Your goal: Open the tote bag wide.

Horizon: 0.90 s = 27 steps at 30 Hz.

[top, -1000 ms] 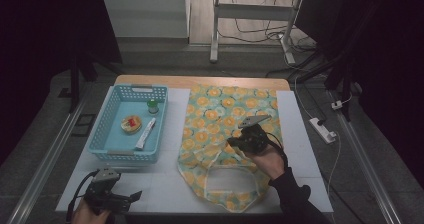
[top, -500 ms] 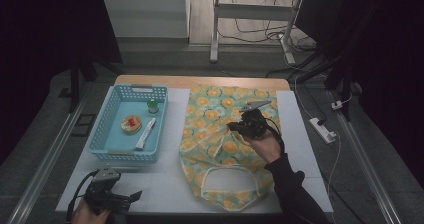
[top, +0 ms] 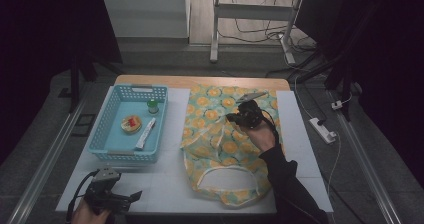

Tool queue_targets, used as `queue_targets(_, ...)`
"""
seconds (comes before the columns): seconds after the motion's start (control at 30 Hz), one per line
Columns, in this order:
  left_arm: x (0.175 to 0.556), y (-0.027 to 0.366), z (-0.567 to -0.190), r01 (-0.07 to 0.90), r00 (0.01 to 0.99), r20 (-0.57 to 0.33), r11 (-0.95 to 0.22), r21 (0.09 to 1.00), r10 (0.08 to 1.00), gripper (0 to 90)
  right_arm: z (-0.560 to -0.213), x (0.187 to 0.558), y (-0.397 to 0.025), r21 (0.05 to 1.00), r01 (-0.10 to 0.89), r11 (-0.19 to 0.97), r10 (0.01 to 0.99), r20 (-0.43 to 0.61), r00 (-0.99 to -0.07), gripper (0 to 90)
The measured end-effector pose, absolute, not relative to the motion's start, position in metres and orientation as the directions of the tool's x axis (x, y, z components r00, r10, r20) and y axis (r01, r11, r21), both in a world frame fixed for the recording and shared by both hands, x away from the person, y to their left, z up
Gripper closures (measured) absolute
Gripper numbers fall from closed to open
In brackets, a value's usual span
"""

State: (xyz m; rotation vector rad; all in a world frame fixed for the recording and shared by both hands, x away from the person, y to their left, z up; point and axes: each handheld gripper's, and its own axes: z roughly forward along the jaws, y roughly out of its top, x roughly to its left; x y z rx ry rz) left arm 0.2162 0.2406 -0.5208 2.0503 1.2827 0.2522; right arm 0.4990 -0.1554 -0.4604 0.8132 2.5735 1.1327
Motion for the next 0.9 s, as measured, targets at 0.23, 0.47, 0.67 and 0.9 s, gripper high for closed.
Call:
queue_targets(0.23, 0.216, 0.24, -0.521, 0.715, 0.492, -0.19, -0.27, 0.645, 0.849, 0.0, -0.476, 0.513, -0.148, 0.714, 0.42, 0.56, 0.582, 0.022, -0.813, 90.0)
queue_targets(0.47, 0.216, 0.24, -0.521, 0.713, 0.495, -0.188, -0.273, 0.645, 0.848, 0.0, -0.501, 0.521, -0.148, 0.683, 0.458, 0.569, 0.593, 0.044, -0.804, 89.9)
queue_targets(0.67, 0.216, 0.24, -0.521, 0.712, 0.498, -0.188, -0.276, 0.646, 0.847, 0.0, -0.512, 0.523, -0.149, 0.665, 0.465, 0.585, 0.59, 0.045, -0.806, 89.5)
queue_targets(0.9, 0.216, 0.24, -0.521, 0.712, 0.499, -0.19, -0.274, 0.646, 0.846, 0.0, -0.506, 0.524, -0.153, 0.674, 0.467, 0.573, 0.604, 0.038, -0.796, 77.8)
